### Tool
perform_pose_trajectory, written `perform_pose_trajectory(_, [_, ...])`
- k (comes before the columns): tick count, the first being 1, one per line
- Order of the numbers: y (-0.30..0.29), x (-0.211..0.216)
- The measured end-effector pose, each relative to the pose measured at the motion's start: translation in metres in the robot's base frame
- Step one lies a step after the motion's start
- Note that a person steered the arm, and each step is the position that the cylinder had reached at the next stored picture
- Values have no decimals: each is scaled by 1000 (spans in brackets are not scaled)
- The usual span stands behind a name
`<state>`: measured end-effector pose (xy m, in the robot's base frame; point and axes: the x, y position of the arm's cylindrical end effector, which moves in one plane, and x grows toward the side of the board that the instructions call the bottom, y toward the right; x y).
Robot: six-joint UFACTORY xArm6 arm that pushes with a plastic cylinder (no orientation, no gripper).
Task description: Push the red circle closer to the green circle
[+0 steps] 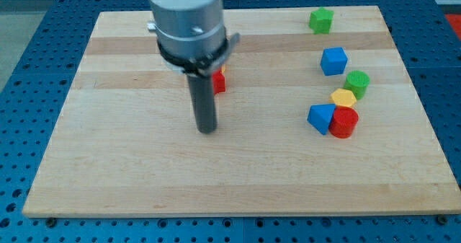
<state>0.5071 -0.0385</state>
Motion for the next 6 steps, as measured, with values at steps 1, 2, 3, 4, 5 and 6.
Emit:
perform_pose_trajectory(1, [75,16])
perform_pose_trajectory(2, [155,17])
perform_pose_trajectory(3, [200,17])
perform_pose_trajectory(4, [201,13])
perform_pose_trajectory(5, [234,-1])
perform_pose_trajectory(6, [242,-17])
